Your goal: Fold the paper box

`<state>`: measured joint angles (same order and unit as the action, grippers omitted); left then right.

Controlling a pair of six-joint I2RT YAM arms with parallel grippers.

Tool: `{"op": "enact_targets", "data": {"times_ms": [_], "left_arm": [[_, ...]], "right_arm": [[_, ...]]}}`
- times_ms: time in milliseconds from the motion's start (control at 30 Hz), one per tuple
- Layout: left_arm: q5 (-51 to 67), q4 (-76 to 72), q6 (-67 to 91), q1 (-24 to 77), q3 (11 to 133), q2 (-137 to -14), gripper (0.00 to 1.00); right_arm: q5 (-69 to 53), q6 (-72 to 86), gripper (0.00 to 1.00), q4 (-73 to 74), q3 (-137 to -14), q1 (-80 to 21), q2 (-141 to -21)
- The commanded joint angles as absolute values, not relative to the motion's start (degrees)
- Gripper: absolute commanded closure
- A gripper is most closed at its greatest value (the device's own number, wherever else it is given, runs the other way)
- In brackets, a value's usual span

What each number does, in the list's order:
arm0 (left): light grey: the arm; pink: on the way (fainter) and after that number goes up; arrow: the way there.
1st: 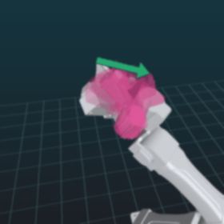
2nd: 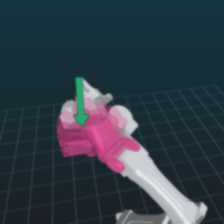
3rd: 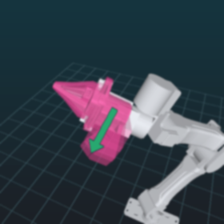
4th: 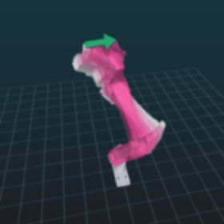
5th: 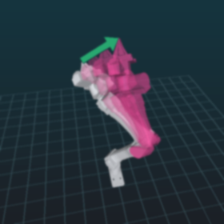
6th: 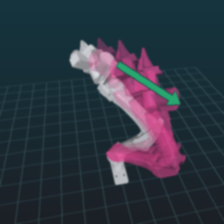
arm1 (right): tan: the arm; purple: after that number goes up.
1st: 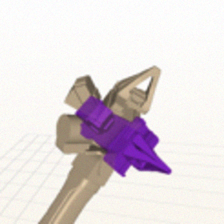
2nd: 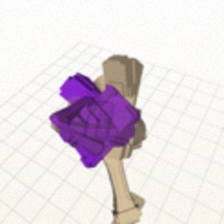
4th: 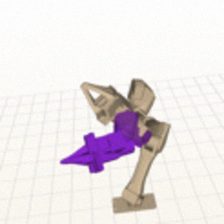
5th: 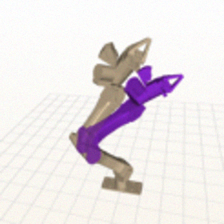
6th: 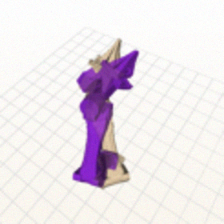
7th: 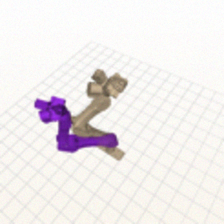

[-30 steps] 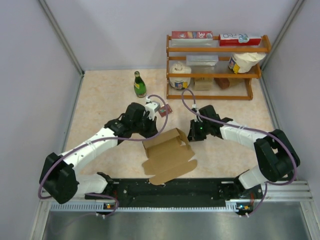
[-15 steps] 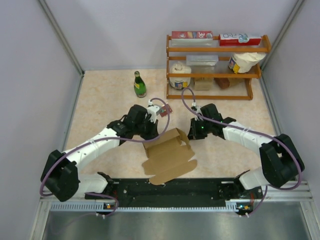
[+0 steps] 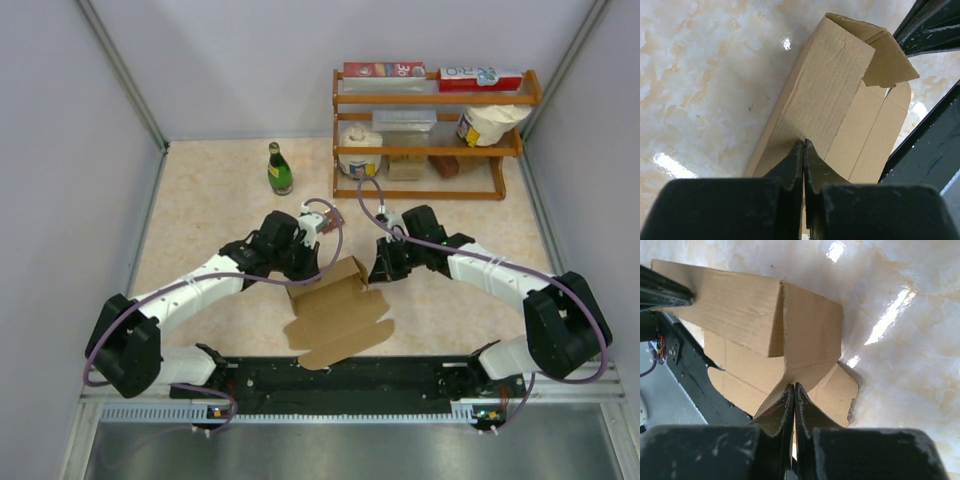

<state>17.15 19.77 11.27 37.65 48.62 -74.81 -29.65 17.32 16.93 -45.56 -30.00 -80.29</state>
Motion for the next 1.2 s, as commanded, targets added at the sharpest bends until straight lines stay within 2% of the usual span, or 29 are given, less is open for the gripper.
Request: {"op": "enact_targets", "data": {"times_ms": [0,300,533,667,1167], "left_arm": [[18.37,17.05,11.78,38.14,48.08,-75.67,1.00],[18.11,16.61,11.95,38.41,47.72,-75.76,1.00],[17.58,16.96,11.87,38.32,47.99,-75.59,1.00],[17.67,16.96,11.87,38.32,47.99,-75.67,1.00],[17.84,16.96,12.13,38.41,48.25,-76.29,1.00]], "right_arm": [[-33.57,14.15,1.00,16.00,-47.90,-30.85,-77.35],[-32.52,10.55,1.00,12.75,-47.02,-31.38,-77.96],[-30.15,8.97,0.88,7.48,-45.27,-31.46,-78.31],[-29.80,8.09,0.85,5.98,-45.09,-31.46,-79.10],[-27.78,5.71,0.83,5.98,-43.16,-33.84,-80.77]]}}
